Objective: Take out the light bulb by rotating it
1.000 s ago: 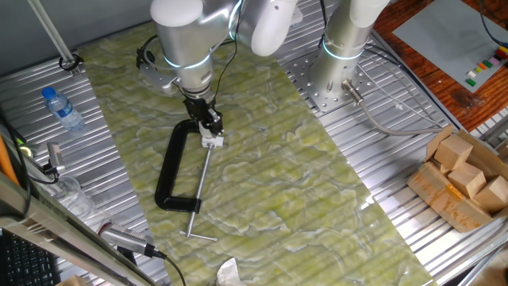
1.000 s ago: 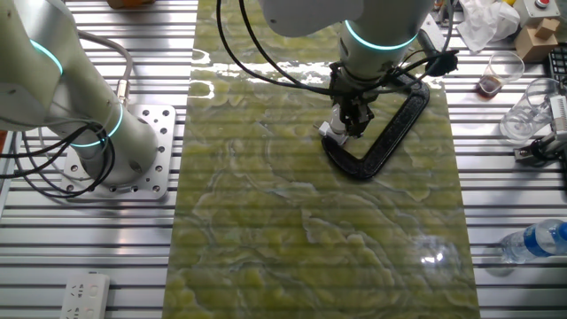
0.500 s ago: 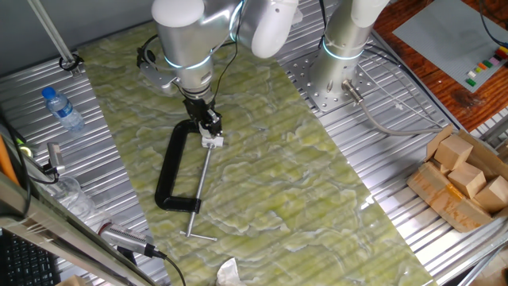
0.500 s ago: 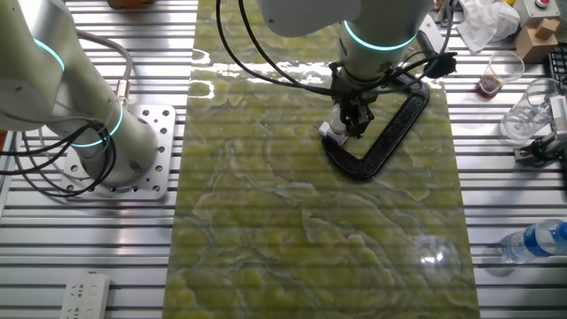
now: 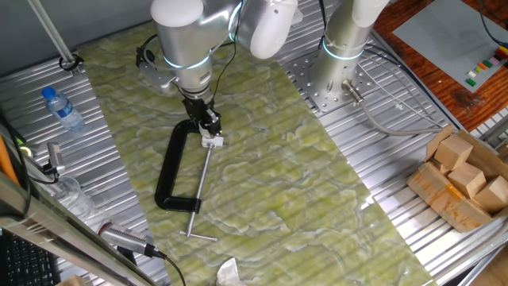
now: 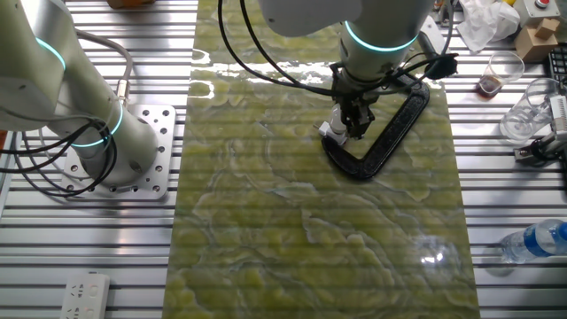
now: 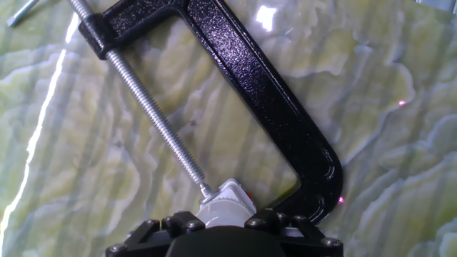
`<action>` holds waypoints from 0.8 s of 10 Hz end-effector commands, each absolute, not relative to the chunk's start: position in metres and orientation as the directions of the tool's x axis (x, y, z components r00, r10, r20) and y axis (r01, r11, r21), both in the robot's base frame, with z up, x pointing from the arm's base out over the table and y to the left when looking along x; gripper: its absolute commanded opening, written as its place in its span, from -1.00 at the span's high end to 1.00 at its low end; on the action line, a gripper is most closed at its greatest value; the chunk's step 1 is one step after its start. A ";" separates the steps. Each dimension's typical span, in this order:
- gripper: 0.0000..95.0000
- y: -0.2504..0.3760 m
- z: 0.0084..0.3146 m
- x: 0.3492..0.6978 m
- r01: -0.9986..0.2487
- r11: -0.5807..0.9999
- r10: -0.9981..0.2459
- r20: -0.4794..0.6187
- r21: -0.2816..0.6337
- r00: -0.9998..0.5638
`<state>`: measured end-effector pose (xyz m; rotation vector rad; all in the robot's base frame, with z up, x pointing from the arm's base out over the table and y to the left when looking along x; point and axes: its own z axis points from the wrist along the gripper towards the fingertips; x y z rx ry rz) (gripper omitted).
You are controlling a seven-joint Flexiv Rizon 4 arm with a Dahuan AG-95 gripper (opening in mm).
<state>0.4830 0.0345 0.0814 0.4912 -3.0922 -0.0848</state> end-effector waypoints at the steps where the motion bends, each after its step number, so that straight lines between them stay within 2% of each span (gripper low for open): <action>1: -0.20 0.034 0.081 0.483 -0.306 0.951 -0.306 0.001 0.054 -0.952; 3: -0.20 0.034 0.080 0.483 -0.306 0.951 -0.306 0.001 0.054 -0.952; 4: 0.20 0.034 0.080 0.483 -0.304 0.951 -0.304 0.001 0.052 -0.953; 5: 1.00 0.034 0.079 0.483 -0.303 0.952 -0.303 0.000 0.047 -0.953; 8: 1.00 0.034 0.079 0.483 -0.314 0.949 -0.314 0.002 0.043 -0.949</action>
